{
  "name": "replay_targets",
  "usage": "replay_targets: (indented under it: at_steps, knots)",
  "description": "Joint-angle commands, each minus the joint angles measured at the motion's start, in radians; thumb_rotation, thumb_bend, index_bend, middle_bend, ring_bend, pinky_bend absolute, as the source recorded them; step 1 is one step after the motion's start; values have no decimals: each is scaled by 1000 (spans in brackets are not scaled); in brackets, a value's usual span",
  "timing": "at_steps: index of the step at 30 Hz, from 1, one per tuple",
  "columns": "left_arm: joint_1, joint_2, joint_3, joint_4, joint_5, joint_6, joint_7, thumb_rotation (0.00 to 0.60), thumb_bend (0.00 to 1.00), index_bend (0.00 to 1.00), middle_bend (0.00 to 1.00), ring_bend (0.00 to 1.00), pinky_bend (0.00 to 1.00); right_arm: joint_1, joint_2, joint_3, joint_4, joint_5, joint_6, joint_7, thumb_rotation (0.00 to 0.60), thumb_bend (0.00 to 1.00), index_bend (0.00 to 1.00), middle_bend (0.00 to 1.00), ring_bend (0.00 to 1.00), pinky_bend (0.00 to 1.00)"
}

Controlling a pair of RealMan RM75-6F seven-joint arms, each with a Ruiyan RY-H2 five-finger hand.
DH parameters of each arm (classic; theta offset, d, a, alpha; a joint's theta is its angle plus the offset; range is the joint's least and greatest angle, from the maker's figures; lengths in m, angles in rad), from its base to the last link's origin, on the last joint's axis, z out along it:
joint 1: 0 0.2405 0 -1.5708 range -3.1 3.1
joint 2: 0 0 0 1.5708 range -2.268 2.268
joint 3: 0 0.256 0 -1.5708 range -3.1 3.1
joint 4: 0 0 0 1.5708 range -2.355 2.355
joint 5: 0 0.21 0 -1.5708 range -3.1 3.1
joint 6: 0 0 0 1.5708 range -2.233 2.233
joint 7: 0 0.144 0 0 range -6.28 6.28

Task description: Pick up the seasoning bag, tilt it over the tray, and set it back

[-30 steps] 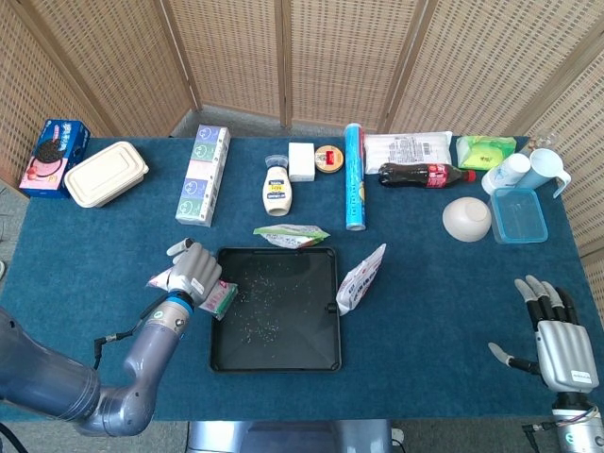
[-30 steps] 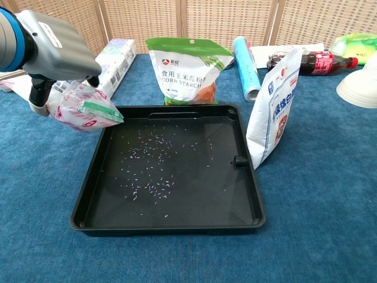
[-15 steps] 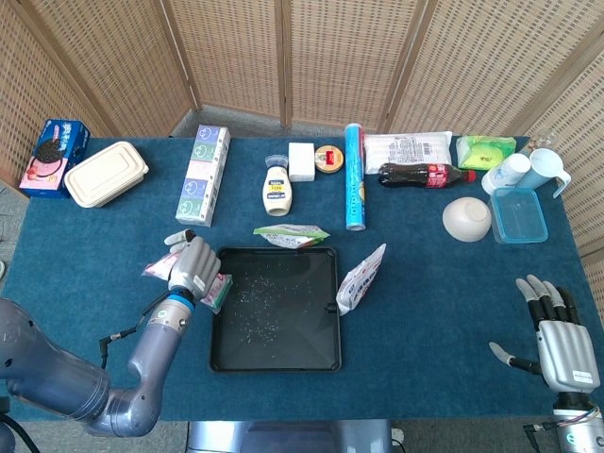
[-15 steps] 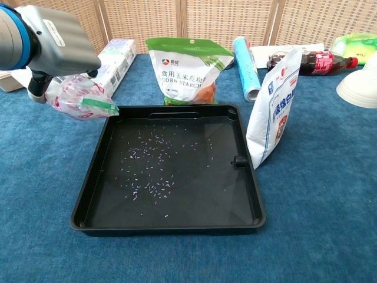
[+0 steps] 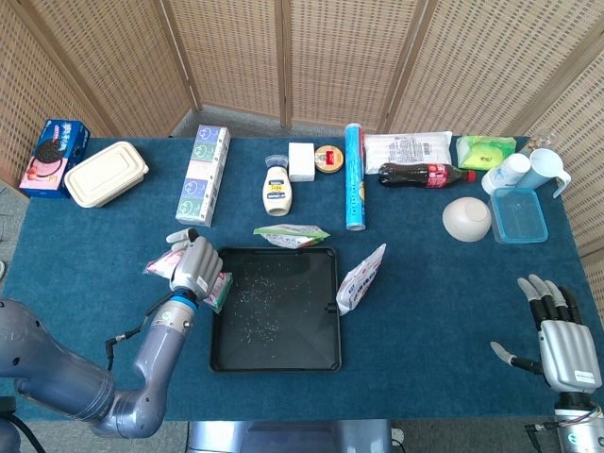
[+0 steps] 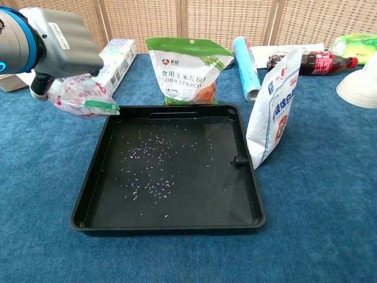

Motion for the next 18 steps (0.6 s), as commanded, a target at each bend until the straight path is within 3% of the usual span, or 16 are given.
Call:
replay_targets:
  at_steps: [1,9,18]
  knots:
    - [3,-16,12,14,25,27,38,600,658,1000,587,508,437,0,-1,0,0,0,0,-2,464,0,0,8,44,17]
    - [10,-41,45,35,137,61,109,600,647,1000,587,508,437,1,-3,0,1,3,-3,-7,466,0,0,8,44,17]
    - [37,-28,71,52,239,-10,108,600,627,1000,589,508,437,1,-1,1,0,6,-3,-4,465,0,0,8,44,17]
